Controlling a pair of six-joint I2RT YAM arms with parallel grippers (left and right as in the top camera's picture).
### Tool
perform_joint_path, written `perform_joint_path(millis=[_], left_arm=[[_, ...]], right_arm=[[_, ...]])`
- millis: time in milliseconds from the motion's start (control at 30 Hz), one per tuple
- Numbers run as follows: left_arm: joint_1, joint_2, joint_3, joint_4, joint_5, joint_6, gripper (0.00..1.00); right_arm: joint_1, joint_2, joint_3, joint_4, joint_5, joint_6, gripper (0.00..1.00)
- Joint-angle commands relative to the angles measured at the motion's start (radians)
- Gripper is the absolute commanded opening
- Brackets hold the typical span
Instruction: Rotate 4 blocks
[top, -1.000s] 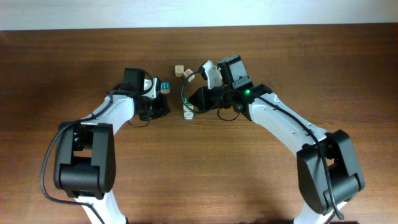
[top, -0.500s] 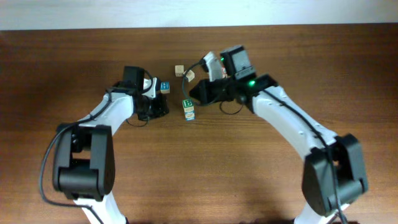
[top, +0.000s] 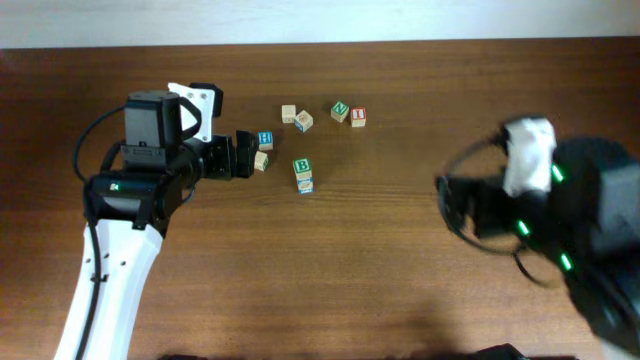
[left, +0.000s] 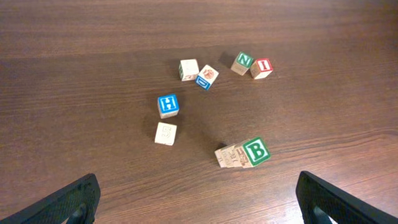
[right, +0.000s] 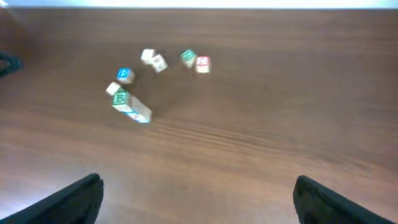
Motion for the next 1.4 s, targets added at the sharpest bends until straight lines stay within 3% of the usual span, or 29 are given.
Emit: perform_joint_path(millis=[0,167,400,500,633,867,1000,1067,1367], left_arm=[[0.002,-0.005,0.006,0.002,-0.011,0.019,0.99],[0.002,-0.005,0.006,0.001,-0.011,0.019,0.99],[0.002,-0.005,0.006,0.0,-0.011,0.019,0.99],[0.002,-0.005,0.006,0.0,-0.011,0.019,0.99],[0.002,-0.005,0.006,0.0,-0.011,0.019,0.99],[0.002,-0.005,0.006,0.0,-0.011,0.019,0.99],[0.002,-0.005,0.006,0.0,-0.011,0.019,0.99],[0.002,-0.005,0.006,0.0,-0.011,0.019,0.99],[0.002,-0.005,0.006,0.0,-0.011,0.019,0.99]], right_arm=[[-0.003,-0.122,0.009,-0.089,0.082,-0.007,0.98],[-0.003,-0.25,0.009,-0.18,0.078,-0.007,0.98],[-0.003,-0.253,-0.011,-0.213,0.123,-0.023,0.98],[-0.029,-0.291,-0.142,-0.011,0.241,-0.051,0.98],[-0.182,-0.502,-0.53,0.362,0.058,-0.233,0.98],[-0.261,-0.895,-1.236,0.896,-0.085,-0.223,0.98],[-0.234,-0.975,-1.457,1.143,-0.088,-0.224,0.98],[-0.229,-0.988,-1.514,1.201,-0.083,-0.224,0.98],[-0.23,-0.988,-1.515,1.171,-0.061,-0.224,0.98]])
